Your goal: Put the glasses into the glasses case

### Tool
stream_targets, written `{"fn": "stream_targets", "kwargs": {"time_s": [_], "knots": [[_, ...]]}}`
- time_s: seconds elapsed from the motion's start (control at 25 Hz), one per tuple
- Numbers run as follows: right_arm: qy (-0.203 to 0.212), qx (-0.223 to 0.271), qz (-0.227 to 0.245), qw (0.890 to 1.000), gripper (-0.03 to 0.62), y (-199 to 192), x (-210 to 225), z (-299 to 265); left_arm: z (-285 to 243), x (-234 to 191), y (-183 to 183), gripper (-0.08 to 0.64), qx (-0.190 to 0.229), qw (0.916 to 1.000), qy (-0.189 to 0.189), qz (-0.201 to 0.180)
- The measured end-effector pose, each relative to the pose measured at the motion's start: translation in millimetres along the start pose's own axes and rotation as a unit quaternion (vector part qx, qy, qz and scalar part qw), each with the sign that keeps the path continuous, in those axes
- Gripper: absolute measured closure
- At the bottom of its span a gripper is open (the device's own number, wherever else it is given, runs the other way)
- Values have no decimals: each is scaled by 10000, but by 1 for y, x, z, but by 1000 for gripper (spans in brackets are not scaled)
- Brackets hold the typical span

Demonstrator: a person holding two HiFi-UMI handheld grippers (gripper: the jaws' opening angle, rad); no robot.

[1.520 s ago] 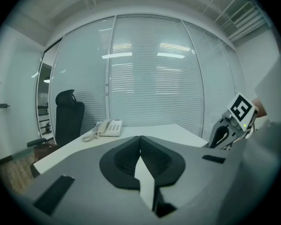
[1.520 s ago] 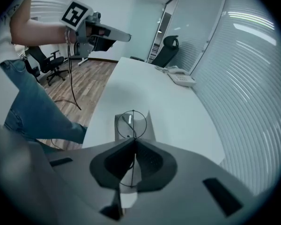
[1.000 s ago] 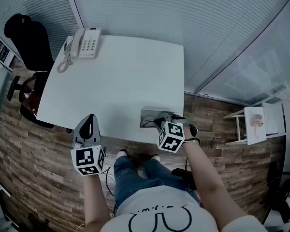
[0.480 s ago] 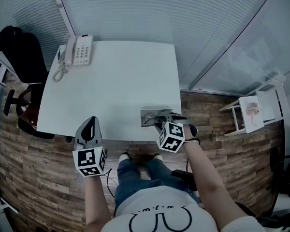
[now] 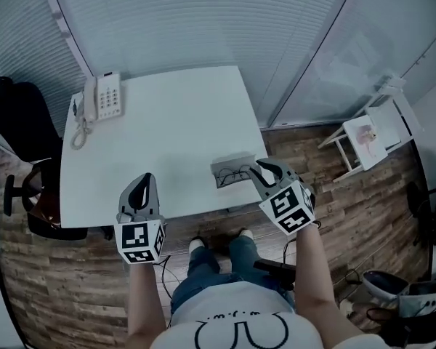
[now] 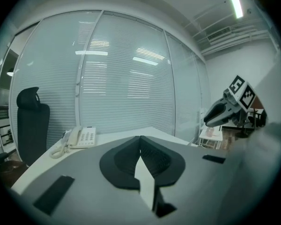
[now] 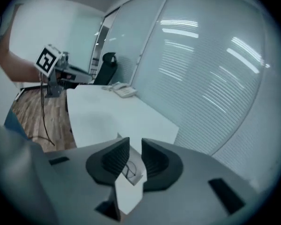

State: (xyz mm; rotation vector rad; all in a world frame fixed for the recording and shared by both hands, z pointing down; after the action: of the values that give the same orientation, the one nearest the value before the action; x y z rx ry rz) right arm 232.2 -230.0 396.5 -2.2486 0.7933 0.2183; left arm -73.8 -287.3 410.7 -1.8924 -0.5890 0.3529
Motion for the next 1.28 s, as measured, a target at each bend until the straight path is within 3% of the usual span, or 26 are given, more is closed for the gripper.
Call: {"fn": "stream_targets", "kwargs": {"time_s": [0.12,0.2,0.6,1.04,1.28], "knots": [[-320,670,-775,9942,573,5,-2,34,-3,-4,10,543,143,9996,-240,-108],[-431,1065,-1104,9872,578,9,-4,53,-3,-4,19,543,268,9989,-348,-163],[-1140,2156,-1559,9572,581,15,-8,120,16,24,55,543,886,9939,-587,-278],[-2027,2479,-1989,9262,581,1,-1,196,51,74,106,543,1505,9825,-792,-756],[-2304,2490,-2067,9177,581,-16,-3,214,65,84,121,543,1705,9777,-811,-922]]}}
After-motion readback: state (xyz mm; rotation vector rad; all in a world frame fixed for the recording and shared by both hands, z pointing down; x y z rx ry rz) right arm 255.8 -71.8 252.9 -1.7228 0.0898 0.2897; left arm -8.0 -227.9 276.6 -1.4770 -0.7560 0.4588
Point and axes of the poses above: the fingertips, and each gripper's own axes: z backward along the fingers, x to its right, y out of its top, the point moved 9 cm from there along z, backward along the fingers, and after that the axes turned 10 degrees about -x, right-handed, at the moved point
